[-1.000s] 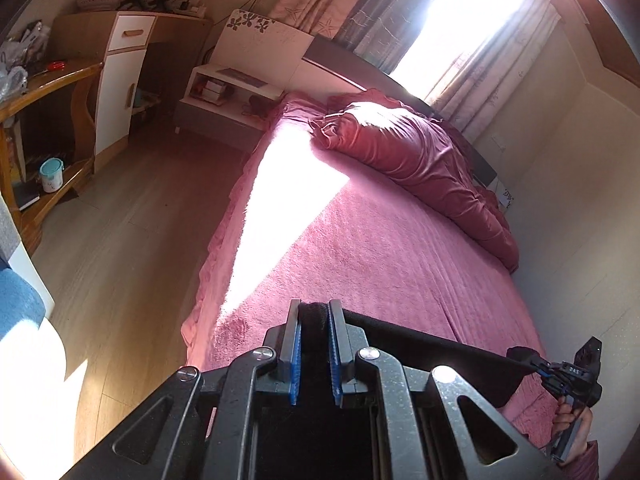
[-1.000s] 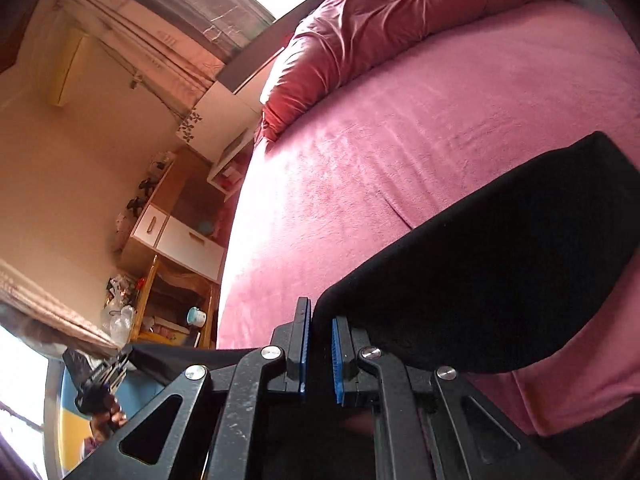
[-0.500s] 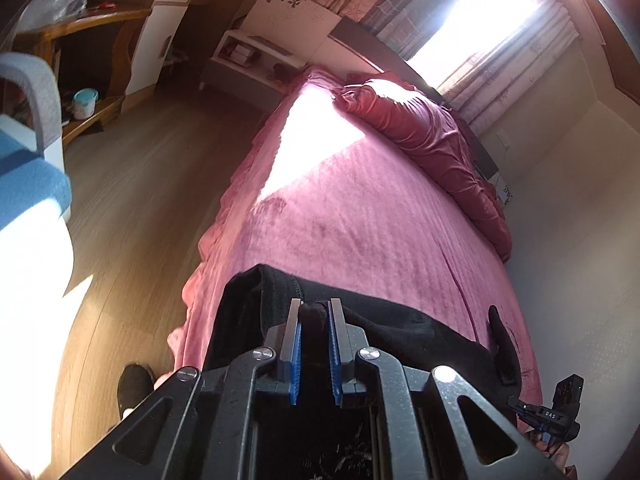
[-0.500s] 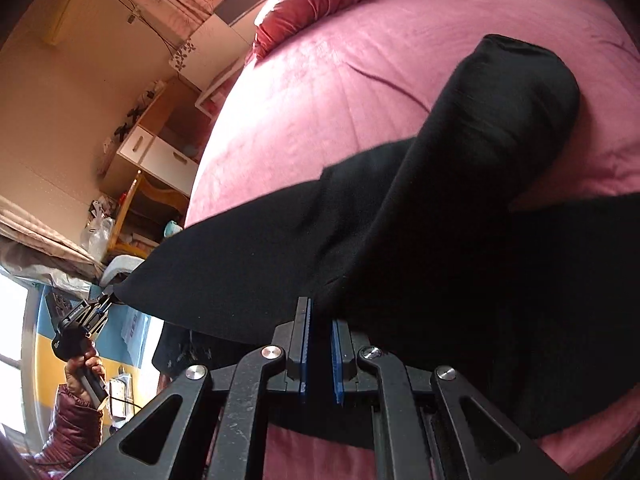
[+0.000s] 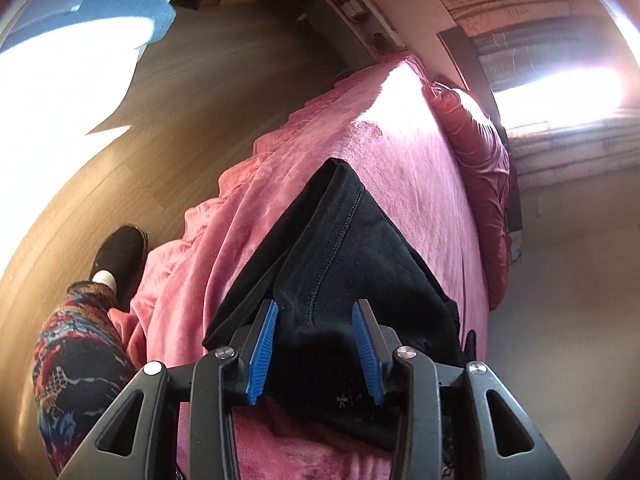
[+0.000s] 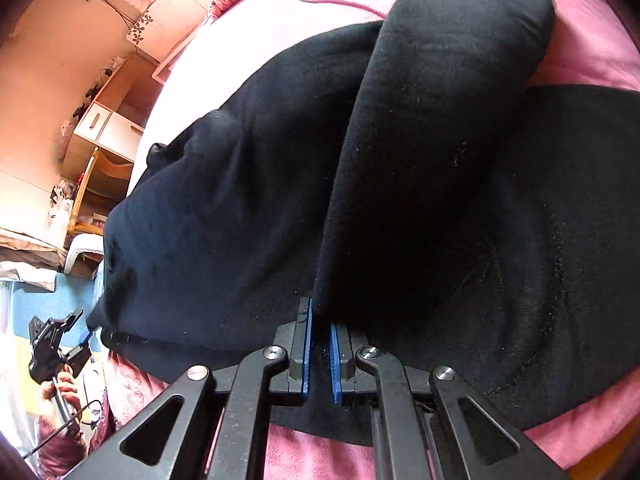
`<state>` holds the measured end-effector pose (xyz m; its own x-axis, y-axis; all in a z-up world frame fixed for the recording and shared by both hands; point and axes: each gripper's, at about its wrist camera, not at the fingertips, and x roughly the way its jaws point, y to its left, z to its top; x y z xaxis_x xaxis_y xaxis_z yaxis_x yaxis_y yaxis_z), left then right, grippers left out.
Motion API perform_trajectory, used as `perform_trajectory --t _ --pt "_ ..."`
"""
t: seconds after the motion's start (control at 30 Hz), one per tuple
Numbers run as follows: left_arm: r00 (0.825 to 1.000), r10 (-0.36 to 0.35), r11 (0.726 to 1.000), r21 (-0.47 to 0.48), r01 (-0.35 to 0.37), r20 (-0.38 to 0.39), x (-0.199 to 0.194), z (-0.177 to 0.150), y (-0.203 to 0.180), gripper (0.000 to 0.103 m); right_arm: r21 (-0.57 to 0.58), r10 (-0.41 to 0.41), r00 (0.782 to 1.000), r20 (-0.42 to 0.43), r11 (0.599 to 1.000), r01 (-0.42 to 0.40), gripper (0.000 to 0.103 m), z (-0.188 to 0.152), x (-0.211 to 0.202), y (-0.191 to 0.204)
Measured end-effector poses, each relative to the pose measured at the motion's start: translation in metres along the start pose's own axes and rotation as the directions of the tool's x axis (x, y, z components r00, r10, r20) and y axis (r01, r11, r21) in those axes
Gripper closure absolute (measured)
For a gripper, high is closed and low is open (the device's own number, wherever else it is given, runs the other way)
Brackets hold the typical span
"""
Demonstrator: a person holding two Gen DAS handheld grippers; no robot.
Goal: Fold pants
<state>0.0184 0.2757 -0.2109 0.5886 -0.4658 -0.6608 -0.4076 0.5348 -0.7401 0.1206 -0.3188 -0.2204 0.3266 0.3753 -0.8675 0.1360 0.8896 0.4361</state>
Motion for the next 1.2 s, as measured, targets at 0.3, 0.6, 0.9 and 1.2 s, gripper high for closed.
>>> perform_trajectory --t 0.3,0.6,0.9,1.2 --pt "1.0 0.006 0.995 -0.104 -0.008 -0.019 0.004 -0.007 0.009 0.056 0.019 0.012 1.0 0.01 1.0 -0.012 0.095 -0.007 0.011 -0.009" --pt "1.0 0.002 0.978 -0.208 -0.008 -0.027 -0.009 -0.024 0.016 0.058 0.019 0.008 1.0 0.016 1.0 -0.008 0.095 -0.014 0.004 -0.006" --pt "0.999 0.044 0.985 -0.165 -0.046 -0.015 0.019 -0.013 0.0 0.089 0.027 0.003 1.0 0.014 1.0 -0.004 0.095 -0.011 -0.005 -0.009" --pt "0.996 -0.059 0.992 0.115 0.052 0.065 -0.023 0.006 -0.059 0.094 -0.095 0.039 0.993 0.108 0.995 -0.029 0.096 -0.016 -0.076 0.017"
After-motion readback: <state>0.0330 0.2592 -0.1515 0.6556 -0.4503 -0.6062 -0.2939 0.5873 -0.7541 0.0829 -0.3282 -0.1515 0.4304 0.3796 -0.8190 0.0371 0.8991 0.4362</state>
